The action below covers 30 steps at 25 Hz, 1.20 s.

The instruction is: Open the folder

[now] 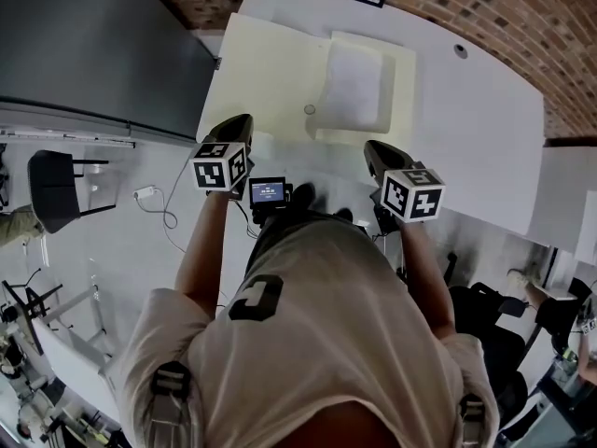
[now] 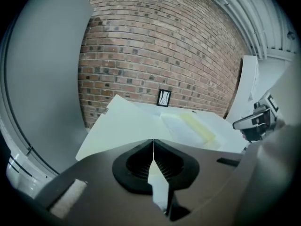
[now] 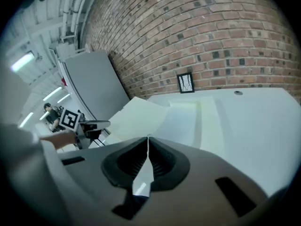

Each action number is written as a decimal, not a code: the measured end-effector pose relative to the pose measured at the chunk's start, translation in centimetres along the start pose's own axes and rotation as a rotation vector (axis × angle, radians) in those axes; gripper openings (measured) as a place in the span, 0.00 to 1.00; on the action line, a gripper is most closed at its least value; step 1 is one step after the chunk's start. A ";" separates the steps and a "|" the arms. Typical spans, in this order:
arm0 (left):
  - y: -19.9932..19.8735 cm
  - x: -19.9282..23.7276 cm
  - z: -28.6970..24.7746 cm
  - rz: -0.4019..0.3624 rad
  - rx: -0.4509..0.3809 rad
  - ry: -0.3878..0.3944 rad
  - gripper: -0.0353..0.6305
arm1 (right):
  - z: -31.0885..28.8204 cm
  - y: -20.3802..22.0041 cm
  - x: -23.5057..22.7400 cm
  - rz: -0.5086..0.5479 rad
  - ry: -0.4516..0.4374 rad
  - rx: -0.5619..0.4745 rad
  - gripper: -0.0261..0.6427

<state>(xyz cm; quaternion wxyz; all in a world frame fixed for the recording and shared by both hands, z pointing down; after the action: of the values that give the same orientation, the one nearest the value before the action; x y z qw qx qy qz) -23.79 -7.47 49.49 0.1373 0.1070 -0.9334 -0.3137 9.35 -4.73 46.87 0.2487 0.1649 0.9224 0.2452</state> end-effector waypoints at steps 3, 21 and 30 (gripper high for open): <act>0.0 -0.9 0.5 -0.037 -0.011 0.032 0.06 | 0.1 -0.2 1.7 -0.048 -0.174 -0.013 0.06; -1.5 -9.1 3.6 -0.223 -0.063 0.121 0.06 | 3.8 1.9 3.6 -0.138 -0.404 -0.011 0.05; -0.2 -13.5 5.7 -0.281 -0.086 0.144 0.06 | 5.5 3.0 3.6 -0.084 -0.431 0.005 0.05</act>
<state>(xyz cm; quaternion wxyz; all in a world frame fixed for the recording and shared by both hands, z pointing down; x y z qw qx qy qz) -12.95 -0.65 42.48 0.1630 0.2529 -0.8827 -0.3609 9.90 1.31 42.95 0.4499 0.1754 0.8545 0.1914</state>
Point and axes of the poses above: the fingertips, and each gripper's own axes: z backward along the fingers, x to its left, y out of its underside, the point moved 8 cm from there along z, backward along the fingers, and after that the axes turned 15 degrees about x, right-handed, at the moved point
